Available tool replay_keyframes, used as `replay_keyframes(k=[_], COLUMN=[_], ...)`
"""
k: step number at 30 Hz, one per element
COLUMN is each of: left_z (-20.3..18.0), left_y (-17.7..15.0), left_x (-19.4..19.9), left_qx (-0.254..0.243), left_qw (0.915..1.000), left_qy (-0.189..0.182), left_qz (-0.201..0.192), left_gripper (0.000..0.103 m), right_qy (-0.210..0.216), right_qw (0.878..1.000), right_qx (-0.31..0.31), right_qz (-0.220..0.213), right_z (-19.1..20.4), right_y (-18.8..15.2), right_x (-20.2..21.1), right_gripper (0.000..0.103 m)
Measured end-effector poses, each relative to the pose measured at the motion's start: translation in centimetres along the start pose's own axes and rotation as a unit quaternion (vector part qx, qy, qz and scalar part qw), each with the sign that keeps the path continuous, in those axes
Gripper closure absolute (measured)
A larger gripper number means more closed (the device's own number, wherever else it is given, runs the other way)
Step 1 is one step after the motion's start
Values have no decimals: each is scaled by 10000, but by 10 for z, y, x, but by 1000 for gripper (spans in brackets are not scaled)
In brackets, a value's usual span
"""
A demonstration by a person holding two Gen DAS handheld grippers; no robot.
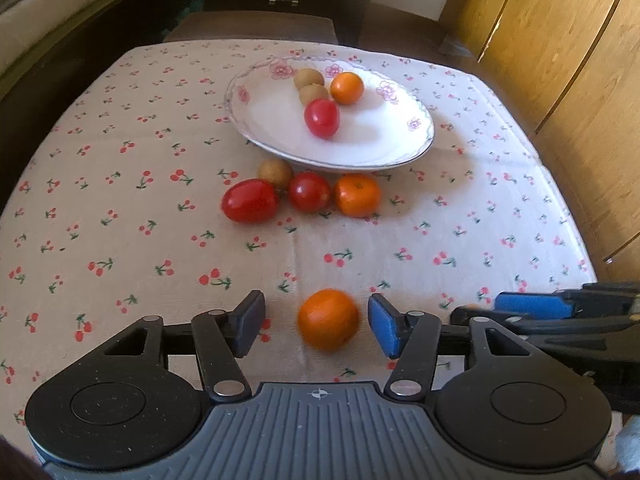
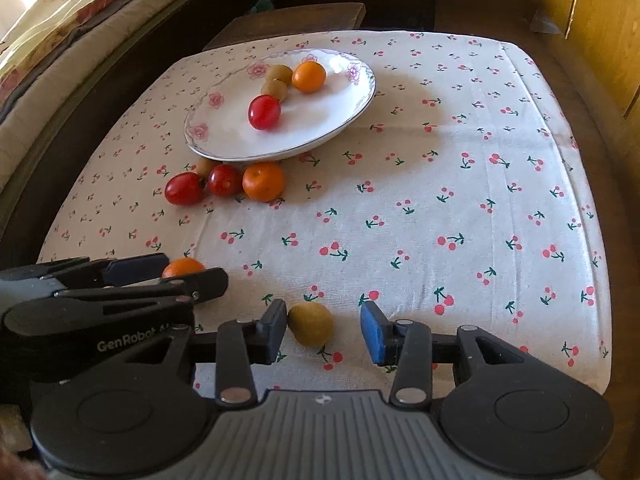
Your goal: Organize fruits
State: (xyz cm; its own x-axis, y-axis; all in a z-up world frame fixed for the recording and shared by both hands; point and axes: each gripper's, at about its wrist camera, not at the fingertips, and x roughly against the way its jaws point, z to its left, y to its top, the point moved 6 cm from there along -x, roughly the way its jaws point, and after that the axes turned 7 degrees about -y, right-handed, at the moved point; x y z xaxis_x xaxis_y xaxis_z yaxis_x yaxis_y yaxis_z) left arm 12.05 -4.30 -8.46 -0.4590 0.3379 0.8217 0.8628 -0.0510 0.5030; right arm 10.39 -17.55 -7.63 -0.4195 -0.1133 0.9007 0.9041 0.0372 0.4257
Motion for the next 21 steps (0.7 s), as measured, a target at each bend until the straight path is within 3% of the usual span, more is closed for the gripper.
replay_keyframes(k=[5,9,21], left_z=[-6,-7,-11], left_y=[0,-1,4], left_x=[-4,-4,34], left_qx=[-244,-276,-167], left_qw=[9996,9995,9998], left_qy=[111,145,4], left_qz=[38,70,-136], left_gripper=[50,61,62], right_qy=[55,22,52], right_qw=[9999,9998,9995], right_qx=[133,190,-11], right_qz=[21,27,-303], right_z=[5,5,10], right_y=[-5,-8,-6], right_x=[-2,-3,34], right_gripper=[75,75,75])
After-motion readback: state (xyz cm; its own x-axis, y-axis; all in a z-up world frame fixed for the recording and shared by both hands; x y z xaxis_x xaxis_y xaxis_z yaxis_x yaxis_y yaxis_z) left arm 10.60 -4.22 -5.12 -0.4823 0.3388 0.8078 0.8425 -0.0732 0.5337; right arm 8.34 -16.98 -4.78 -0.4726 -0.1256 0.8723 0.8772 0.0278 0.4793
